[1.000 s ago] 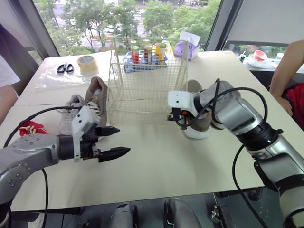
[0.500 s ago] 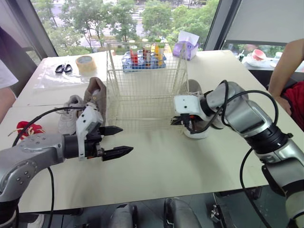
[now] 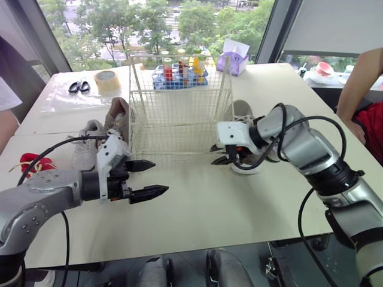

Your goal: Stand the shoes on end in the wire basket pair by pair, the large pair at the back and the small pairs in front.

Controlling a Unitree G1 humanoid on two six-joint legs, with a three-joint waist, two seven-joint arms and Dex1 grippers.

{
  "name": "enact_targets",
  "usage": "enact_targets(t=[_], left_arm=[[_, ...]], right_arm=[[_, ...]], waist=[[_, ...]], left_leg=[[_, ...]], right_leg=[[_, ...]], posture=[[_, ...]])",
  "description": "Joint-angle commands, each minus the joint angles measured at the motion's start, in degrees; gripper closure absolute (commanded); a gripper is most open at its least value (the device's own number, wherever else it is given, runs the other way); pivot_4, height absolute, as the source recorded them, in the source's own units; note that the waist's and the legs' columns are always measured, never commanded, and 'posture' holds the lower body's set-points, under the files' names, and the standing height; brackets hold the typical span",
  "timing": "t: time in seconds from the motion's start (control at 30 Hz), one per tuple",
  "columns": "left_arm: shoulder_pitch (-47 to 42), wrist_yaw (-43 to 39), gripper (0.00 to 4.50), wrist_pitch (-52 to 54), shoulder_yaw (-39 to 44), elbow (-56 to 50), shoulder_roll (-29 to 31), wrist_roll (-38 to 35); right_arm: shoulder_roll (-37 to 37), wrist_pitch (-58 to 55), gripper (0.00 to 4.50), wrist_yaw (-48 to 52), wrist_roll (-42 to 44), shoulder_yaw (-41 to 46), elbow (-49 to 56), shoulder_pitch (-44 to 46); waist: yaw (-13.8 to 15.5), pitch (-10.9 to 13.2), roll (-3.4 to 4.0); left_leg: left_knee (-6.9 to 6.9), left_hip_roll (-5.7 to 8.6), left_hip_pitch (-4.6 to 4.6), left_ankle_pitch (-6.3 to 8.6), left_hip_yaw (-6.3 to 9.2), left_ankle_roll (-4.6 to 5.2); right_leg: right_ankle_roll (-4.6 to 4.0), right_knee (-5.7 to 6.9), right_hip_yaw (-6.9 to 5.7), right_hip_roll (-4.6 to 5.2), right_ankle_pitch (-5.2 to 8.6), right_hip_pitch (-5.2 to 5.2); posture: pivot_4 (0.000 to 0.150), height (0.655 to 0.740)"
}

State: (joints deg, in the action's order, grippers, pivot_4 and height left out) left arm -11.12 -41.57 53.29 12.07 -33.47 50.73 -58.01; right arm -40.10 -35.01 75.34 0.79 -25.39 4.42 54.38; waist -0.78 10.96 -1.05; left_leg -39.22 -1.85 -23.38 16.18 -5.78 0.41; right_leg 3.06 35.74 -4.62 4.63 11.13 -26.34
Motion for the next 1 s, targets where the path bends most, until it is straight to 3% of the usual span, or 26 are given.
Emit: enact_targets(t=[0.03,0.13,0.23,0.3,0.37,0.47,0.57,0.67,0.87,1.0], left_arm=[[-0.3,0.6,0.00,-0.1,1.3,-0.7,-1.2,-2.8],[-0.8,2.6,0.00,0.6,3.6,-0.3,-3.0,-7.7],[-0.4,6.2,0.00,1.0,5.6,-1.4,-4.1,-14.0],[0.5,7.5,0.00,1.4,5.8,-2.3,-4.1,-16.5],[3.1,8.1,0.00,2.2,5.8,-4.2,-3.6,-22.0],[7.1,8.2,0.00,2.8,5.6,-6.6,-1.8,-24.0],[10.4,8.3,0.00,1.6,2.4,-8.0,-1.8,-18.3],[11.4,11.7,0.00,-1.8,-2.3,-7.7,-6.0,-11.2],[12.7,13.0,0.00,-4.1,-7.0,-9.5,-10.1,-5.6],[12.8,13.5,0.00,-4.8,-8.0,-10.2,-10.9,-4.1]], right_arm=[[0.9,-4.3,0.59,-1.6,5.1,6.8,5.7,1.0],[2.0,-11.2,0.59,-3.2,13.6,15.7,10.3,1.6],[5.1,-22.6,0.59,-11.9,22.4,32.5,11.5,3.2],[5.7,-26.1,0.59,-17.8,23.6,38.6,11.2,2.6],[5.5,-26.0,0.03,-26.1,20.7,45.1,11.0,-2.9],[7.7,-27.9,0.01,-32.5,21.9,51.0,17.9,-12.9],[15.7,-23.1,0.01,-42.6,19.8,53.5,27.6,-24.2],[21.6,-23.2,0.01,-50.5,18.8,53.5,33.3,-30.7],[28.2,-20.6,0.01,-58.0,18.8,50.2,35.1,-38.4],[31.1,-15.7,0.01,-61.4,17.4,46.6,29.9,-38.6]], waist=[[0.1,0.0,0.00],[0.3,0.0,-0.01],[0.3,0.0,-0.02],[0.5,0.0,-0.03],[0.5,-0.1,-0.16],[0.7,-0.2,-0.36],[0.3,-0.2,-0.10],[0.1,-0.3,0.34],[0.1,-0.3,0.31],[0.1,-0.3,0.31]], left_leg=[[0.00,0.00,0.00,-0.04,0.02,-0.07],[-0.01,-0.03,0.00,-0.04,0.07,-0.06],[-0.04,-0.02,0.00,0.08,0.17,0.14],[-0.06,-0.01,0.00,0.08,0.19,0.13],[-0.06,0.00,0.01,0.08,0.21,0.14],[-0.01,0.00,0.04,0.12,0.27,0.18],[0.01,0.01,0.02,0.11,0.17,0.18],[0.04,0.04,0.12,0.07,0.14,0.11],[0.02,0.02,0.17,0.00,0.21,0.01],[0.02,0.02,0.16,0.00,0.21,0.03]], right_leg=[[0.00,0.01,-0.01,0.00,0.00,0.01],[0.00,0.06,-0.01,0.03,0.00,0.01],[0.00,0.07,-0.02,0.07,0.00,0.08],[0.00,0.13,-0.02,0.11,-0.01,0.08],[-0.01,0.14,-0.03,0.11,0.00,0.10],[-0.01,0.02,-0.10,0.12,0.01,0.23],[-0.01,0.09,-0.01,0.10,0.01,0.09],[-0.03,0.25,0.05,0.03,0.04,0.06],[-0.24,0.27,0.08,-0.06,0.16,0.11],[-0.25,0.25,0.11,-0.05,0.17,0.10]], posture=[[0.150,0.7400],[0.150,0.7400],[0.150,0.7400],[0.150,0.7400],[0.150,0.7400],[0.150,0.7400],[0.150,0.7400],[0.150,0.7400],[0.150,0.7400],[0.150,0.7400]])
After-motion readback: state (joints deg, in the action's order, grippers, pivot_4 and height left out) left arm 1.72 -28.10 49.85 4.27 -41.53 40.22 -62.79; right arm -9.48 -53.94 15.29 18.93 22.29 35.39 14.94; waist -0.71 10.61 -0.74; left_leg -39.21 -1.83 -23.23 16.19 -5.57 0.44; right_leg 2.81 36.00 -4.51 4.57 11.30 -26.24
